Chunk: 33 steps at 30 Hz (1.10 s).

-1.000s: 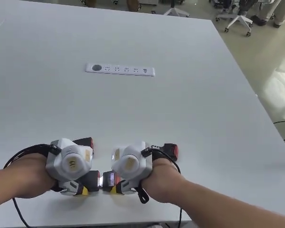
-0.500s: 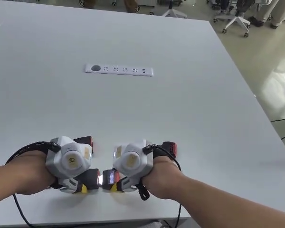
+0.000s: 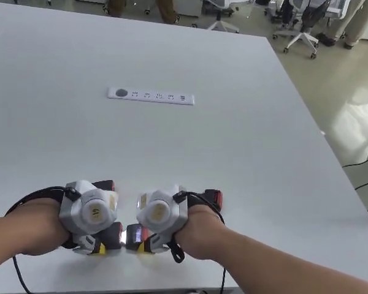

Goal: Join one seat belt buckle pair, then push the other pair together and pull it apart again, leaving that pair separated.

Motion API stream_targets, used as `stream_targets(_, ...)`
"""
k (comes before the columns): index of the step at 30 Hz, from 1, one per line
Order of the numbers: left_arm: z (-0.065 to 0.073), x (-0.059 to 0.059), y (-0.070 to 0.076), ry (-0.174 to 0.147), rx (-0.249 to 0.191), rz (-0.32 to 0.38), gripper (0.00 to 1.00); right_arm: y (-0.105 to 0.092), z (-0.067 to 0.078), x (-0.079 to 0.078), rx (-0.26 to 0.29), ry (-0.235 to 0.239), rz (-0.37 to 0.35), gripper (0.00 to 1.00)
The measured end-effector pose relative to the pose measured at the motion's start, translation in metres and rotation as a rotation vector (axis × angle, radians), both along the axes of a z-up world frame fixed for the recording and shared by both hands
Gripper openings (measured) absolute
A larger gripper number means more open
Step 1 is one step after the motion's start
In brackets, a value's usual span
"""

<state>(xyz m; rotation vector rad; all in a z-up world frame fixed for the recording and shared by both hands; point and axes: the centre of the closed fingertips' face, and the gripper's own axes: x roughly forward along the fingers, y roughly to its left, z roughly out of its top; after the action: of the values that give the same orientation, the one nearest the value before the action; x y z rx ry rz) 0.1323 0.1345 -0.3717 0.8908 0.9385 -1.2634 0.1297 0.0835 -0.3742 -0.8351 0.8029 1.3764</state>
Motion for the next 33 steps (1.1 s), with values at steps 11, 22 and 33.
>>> stream_targets(11, 0.023, 0.0, 0.01, -0.014, -0.029, 0.056, 0.35, -0.009, 0.016, -0.005, 0.058, 0.014, -0.074, 0.36)
stream_targets(22, 0.061, 0.058, 0.031, -0.136, -0.089, 0.156, 0.38, -0.069, 0.043, 0.034, 0.102, -0.037, -0.184, 0.36)
stream_targets(33, 0.045, 0.095, 0.03, -0.122, -0.071, 0.172, 0.51, -0.156, 0.031, 0.08, 0.019, -0.092, -0.315, 0.41)
